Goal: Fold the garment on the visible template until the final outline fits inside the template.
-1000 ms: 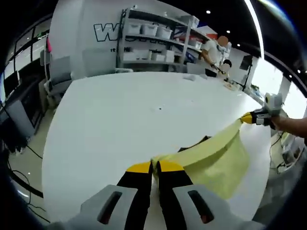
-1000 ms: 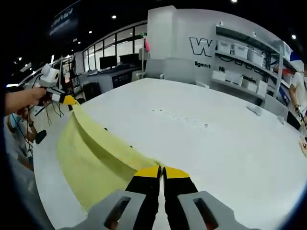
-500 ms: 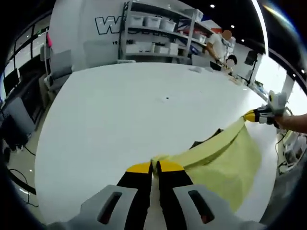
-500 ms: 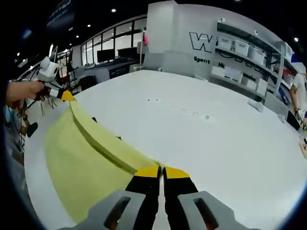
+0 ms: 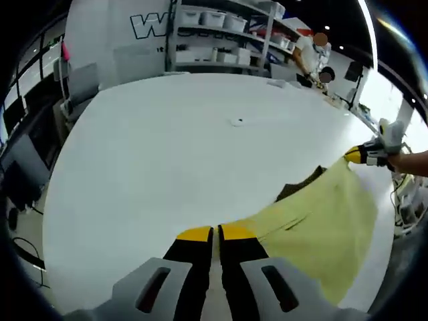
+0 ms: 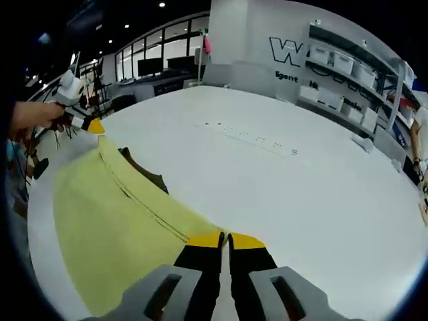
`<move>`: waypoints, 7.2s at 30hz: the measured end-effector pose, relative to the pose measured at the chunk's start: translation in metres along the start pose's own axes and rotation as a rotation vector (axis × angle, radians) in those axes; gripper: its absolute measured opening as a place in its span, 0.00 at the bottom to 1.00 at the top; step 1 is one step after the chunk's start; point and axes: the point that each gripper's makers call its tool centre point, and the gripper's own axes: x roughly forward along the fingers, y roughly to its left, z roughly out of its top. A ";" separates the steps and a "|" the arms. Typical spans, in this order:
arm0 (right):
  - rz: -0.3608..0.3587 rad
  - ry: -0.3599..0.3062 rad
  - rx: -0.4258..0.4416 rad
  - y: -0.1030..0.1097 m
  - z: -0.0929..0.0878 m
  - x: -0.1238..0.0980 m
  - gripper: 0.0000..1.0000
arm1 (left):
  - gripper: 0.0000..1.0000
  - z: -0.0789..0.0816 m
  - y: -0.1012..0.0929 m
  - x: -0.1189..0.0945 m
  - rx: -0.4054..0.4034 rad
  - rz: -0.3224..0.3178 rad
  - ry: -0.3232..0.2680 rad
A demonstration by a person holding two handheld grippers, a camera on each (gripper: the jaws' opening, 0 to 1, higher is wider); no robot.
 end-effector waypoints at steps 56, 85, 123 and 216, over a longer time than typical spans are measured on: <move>0.125 0.017 -0.468 0.007 -0.002 0.004 0.00 | 0.07 -0.014 0.000 0.021 0.722 -0.086 0.101; 0.038 0.027 -0.221 -0.016 -0.005 0.000 0.00 | 0.09 -0.002 0.006 0.007 0.224 0.025 0.038; 0.143 -0.031 -0.121 0.070 -0.037 -0.086 0.27 | 0.23 -0.070 -0.041 -0.079 0.167 -0.070 0.004; 0.217 -0.002 0.026 0.157 -0.113 -0.147 0.00 | 0.04 -0.189 -0.115 -0.138 0.039 -0.206 0.042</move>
